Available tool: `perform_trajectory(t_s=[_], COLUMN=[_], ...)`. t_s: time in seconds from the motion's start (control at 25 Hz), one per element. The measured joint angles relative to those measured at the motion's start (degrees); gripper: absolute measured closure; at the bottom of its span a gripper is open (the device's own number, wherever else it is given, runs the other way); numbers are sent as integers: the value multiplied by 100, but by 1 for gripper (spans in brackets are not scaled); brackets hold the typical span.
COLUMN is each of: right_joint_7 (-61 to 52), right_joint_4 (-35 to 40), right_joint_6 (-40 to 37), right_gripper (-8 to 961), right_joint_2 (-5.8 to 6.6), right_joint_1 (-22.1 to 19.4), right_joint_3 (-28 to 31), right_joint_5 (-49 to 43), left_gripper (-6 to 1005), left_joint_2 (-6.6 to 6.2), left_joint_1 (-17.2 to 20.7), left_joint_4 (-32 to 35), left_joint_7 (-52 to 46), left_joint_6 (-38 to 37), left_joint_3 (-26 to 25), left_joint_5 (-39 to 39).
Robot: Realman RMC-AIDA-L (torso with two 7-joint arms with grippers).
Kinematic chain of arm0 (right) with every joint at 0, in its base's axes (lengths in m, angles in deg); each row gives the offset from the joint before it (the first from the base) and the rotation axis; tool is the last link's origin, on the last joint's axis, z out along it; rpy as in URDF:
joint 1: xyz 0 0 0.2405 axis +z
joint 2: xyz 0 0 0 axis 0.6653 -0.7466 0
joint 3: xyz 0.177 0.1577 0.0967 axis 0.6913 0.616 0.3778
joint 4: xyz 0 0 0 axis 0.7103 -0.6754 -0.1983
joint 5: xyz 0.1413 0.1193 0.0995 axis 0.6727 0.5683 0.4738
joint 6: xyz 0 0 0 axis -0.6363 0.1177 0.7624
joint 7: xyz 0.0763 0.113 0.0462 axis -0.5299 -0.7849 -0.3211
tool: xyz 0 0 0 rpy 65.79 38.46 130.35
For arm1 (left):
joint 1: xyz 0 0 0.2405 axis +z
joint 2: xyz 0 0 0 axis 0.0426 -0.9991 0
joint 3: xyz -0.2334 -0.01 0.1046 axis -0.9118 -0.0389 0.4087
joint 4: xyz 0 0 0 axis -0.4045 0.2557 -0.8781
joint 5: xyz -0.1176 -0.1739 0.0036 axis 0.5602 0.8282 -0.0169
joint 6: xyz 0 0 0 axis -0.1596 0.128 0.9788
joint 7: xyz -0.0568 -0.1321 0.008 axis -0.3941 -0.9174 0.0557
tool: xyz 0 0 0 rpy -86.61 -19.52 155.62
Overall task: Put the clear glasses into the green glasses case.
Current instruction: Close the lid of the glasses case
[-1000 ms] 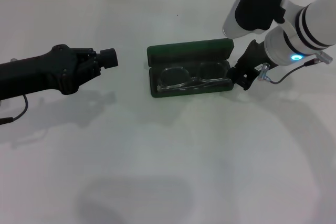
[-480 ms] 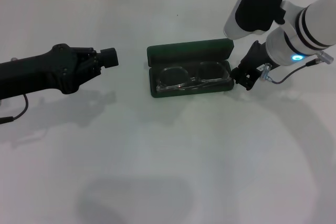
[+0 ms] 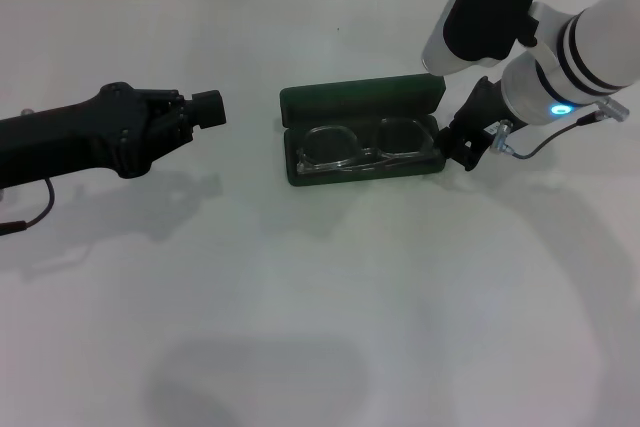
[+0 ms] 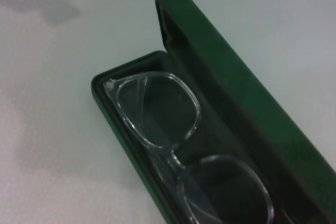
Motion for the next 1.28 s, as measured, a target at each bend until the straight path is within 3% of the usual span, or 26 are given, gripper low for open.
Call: perform_trajectory(t_s=[0.88,1.28], right_joint_7=[167,108], right_joint_4=[-54,423], right_joint_6=[148,354], right_gripper=[939,939], right_joint_2=[0,-9], right_joint_1=[-56,-380], right_joint_3=[-12,-244], right_joint_5=[255,98], left_gripper=[945,945], left_joint_2=[26,27], left_joint_1=[52,62], left_joint_4=[-51,-73], left_joint_7=[0,0], left_joint_6=[5,-9], left_joint_3=[0,0], left_joint_5=[-5,-5])
